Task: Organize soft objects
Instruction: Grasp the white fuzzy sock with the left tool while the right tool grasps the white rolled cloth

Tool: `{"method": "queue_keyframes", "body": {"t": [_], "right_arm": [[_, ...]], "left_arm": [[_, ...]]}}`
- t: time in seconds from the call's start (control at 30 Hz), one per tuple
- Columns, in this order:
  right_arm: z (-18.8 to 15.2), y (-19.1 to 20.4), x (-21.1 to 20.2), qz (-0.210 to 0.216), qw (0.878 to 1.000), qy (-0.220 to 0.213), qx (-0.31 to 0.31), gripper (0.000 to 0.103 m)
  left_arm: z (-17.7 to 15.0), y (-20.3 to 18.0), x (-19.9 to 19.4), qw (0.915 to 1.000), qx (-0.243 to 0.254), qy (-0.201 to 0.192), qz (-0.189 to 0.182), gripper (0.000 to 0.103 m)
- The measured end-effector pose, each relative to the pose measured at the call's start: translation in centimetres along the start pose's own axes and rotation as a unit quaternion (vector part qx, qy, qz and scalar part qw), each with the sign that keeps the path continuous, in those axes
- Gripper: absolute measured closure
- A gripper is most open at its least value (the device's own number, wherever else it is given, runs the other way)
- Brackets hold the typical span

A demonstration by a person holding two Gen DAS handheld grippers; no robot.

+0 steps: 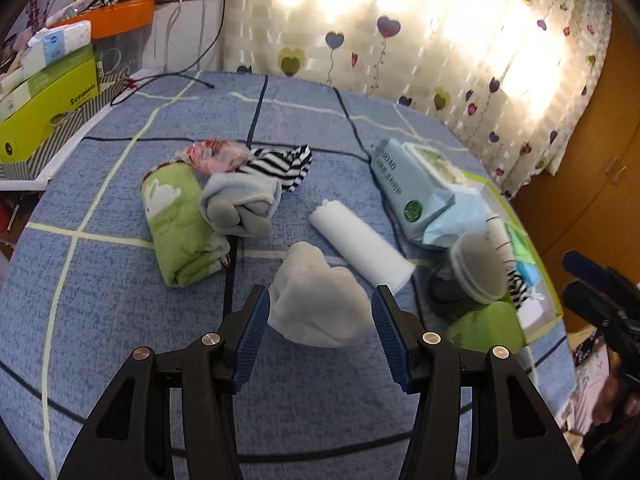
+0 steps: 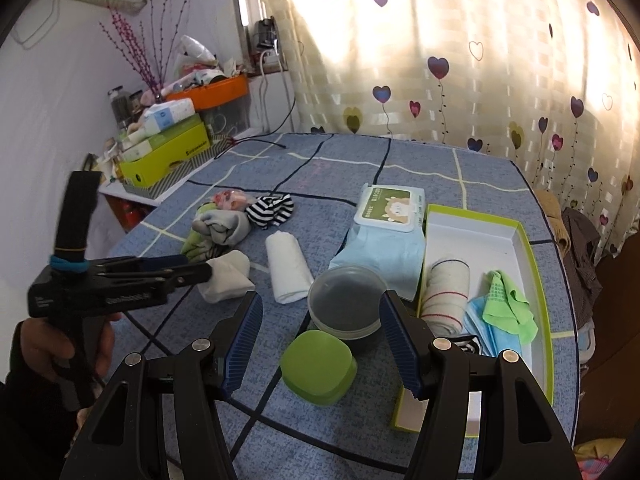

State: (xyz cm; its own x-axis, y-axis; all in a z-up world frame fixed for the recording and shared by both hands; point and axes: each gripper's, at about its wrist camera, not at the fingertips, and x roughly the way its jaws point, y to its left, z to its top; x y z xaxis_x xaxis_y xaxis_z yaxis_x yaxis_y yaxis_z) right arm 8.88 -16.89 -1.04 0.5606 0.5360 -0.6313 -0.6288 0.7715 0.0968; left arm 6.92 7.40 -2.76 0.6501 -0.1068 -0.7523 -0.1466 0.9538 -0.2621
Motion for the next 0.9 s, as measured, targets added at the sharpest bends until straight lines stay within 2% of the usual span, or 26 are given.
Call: {"method": "queue_keyframes", "body": {"t": [0.43, 0.47, 0.6, 0.77, 0.9], "right_arm": [[1.8, 2.0, 3.2, 0.013, 0.999, 0.025, -0.035, 0.042], [2.0, 2.2, 3.6, 0.015, 0.999, 0.029, -0.040, 0.042], [3.1, 3.4, 5.9, 0.017, 0.996, 0.054, -0.065, 0.042], [4.7, 4.5, 8.9, 0.015, 0.992, 0.087, -0.096, 0.042], [5.9, 5.5, 12.0, 0.006, 0.979, 0.140, -0.146, 0.042]], "left_arm": [[0.2, -0.2, 3.8, 0.9997, 0.010, 0.023, 0.002, 0.049], [0.2, 0.0, 3.9, 0.9997, 0.009, 0.023, 0.000, 0.052], [-0.2, 0.3, 3.6, 0.9997, 0.010, 0.020, -0.004, 0.064], [-0.4, 1.2, 2.5, 0.9999, 0.003, 0.009, -0.010, 0.067], [-0.5, 2.0, 2.1, 0.9999, -0.005, 0.003, -0.015, 0.067]]}}
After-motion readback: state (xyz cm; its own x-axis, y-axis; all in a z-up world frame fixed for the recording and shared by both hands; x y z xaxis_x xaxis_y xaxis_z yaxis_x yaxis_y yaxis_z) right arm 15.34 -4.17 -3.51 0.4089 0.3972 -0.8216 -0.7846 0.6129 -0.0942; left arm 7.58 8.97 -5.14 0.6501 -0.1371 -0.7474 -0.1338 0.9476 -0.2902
